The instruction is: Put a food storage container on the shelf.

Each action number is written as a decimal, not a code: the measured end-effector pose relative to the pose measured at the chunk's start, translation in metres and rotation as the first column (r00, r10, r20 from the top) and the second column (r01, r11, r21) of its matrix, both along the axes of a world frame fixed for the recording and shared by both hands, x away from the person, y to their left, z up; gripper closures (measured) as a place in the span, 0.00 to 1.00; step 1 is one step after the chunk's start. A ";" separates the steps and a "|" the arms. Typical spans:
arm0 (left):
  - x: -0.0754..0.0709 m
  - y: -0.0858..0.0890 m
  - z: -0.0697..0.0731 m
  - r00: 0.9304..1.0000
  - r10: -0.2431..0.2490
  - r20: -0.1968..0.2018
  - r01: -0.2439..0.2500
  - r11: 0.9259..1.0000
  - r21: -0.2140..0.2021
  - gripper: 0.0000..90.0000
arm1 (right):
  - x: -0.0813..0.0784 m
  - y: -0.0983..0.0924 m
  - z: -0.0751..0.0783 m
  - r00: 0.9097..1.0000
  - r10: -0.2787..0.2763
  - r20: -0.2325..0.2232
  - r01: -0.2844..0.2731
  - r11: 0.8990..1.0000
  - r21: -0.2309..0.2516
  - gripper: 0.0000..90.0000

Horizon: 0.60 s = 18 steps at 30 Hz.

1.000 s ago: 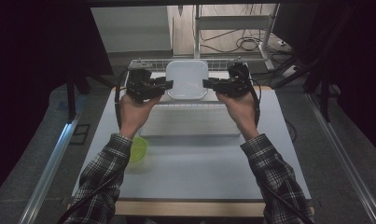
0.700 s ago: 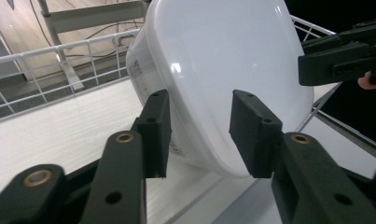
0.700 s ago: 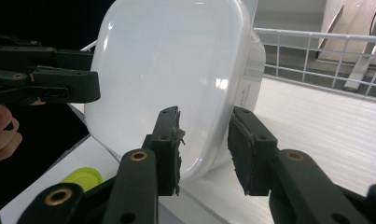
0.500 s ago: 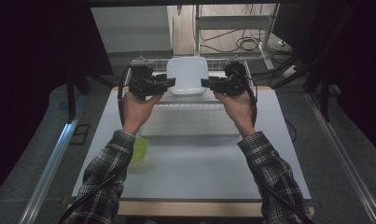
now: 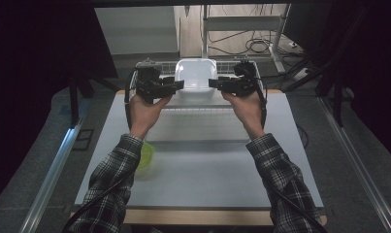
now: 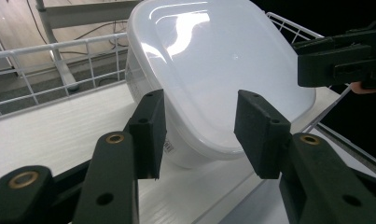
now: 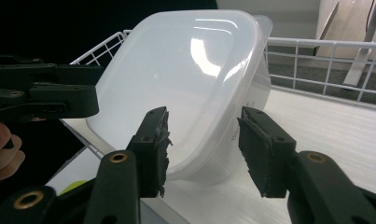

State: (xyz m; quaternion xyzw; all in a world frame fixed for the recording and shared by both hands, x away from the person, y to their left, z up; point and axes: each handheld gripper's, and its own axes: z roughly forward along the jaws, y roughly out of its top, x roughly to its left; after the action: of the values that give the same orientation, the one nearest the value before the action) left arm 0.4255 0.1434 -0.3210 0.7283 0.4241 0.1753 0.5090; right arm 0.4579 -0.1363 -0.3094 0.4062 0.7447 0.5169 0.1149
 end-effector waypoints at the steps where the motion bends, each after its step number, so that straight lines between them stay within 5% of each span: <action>1: 0.000 0.001 0.000 1.000 0.001 0.001 -0.001 1.000 -0.002 0.59 | 0.000 0.001 0.000 1.000 -0.002 0.002 0.002 1.000 -0.003 0.58; 9: -0.005 0.007 0.001 1.000 0.009 0.023 -0.009 1.000 -0.025 0.55 | 0.000 -0.001 0.004 0.998 -0.026 0.053 0.027 1.000 -0.006 0.53; 18: -0.009 0.018 -0.009 0.999 -0.011 0.038 0.013 0.999 -0.049 0.53 | -0.005 -0.011 0.001 0.998 -0.011 0.059 0.011 1.000 -0.005 0.61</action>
State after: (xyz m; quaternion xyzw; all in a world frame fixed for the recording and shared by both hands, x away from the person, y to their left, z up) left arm 0.4166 0.1619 -0.3299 0.7147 0.4144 0.1755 0.5354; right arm 0.4534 -0.1468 -0.3086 0.3946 0.7401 0.5260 0.1408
